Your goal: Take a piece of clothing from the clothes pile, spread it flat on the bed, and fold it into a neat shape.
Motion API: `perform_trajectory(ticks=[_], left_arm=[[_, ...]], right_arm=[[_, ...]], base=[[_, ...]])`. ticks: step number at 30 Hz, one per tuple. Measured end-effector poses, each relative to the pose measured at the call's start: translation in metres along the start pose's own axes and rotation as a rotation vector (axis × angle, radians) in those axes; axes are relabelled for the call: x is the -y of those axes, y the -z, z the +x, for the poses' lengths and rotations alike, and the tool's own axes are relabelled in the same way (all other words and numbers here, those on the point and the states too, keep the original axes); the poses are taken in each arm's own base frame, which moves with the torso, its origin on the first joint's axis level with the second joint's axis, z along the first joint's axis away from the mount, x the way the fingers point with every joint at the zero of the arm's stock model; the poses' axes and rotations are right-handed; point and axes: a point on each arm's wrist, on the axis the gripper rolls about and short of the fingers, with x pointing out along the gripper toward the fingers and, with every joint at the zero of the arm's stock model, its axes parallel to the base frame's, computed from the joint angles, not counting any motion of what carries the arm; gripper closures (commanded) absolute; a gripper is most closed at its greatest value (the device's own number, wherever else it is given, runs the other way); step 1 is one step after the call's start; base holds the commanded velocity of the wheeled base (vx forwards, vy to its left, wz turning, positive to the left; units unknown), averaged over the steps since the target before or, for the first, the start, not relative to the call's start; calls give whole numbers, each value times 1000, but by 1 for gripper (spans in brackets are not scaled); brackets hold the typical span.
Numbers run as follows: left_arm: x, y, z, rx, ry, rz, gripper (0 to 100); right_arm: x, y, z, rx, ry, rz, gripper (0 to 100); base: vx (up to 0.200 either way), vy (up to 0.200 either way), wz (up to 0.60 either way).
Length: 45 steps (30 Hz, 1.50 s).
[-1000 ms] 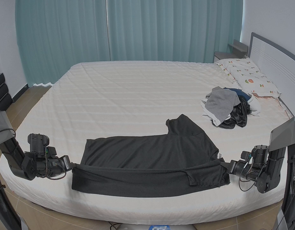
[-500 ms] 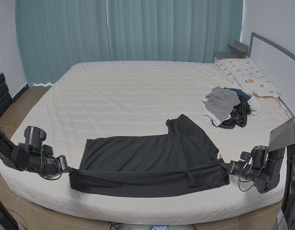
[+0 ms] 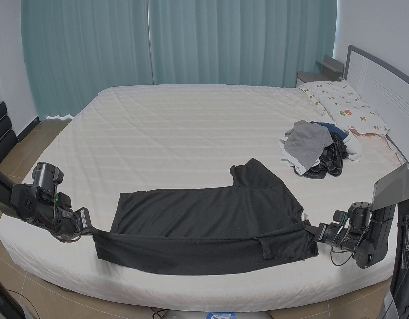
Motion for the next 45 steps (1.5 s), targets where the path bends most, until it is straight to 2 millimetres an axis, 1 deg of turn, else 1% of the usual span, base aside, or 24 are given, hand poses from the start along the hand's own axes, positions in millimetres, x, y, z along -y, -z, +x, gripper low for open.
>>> perform_trajectory(ticks=[6,13,19,24,34,35,36,37,45], left_arm=[[-2,-15,17,56,-25,-9,100],[-9,-25,48,97,-17,-49,100],[-17,-23,72,58,-37,-76,100],[-22,-22,88,39,-78,-101,100],[-26,-20,110,10,-123,-105,100],[-26,-19,112,7,-124,-105,0],[-26,-19,113,4,-125,-105,0],[-26,-18,114,1,-126,-104,0],[-27,-17,116,-9,-127,-107,0]], right_arm=[[0,1,1,-3,-1,-1,100],[0,2,4,-4,-1,-2,100],[2,5,10,2,26,-5,100],[0,9,18,1,41,-2,100],[1,13,25,5,63,-1,100],[2,13,26,5,64,0,100],[2,14,26,5,65,0,100],[2,14,27,4,65,0,0],[3,16,26,-2,70,9,0]], base=[[0,0,0],[0,0,0],[0,0,0],[0,0,0],[0,0,0],[0,0,0],[0,0,0],[0,0,0],[0,0,0]])
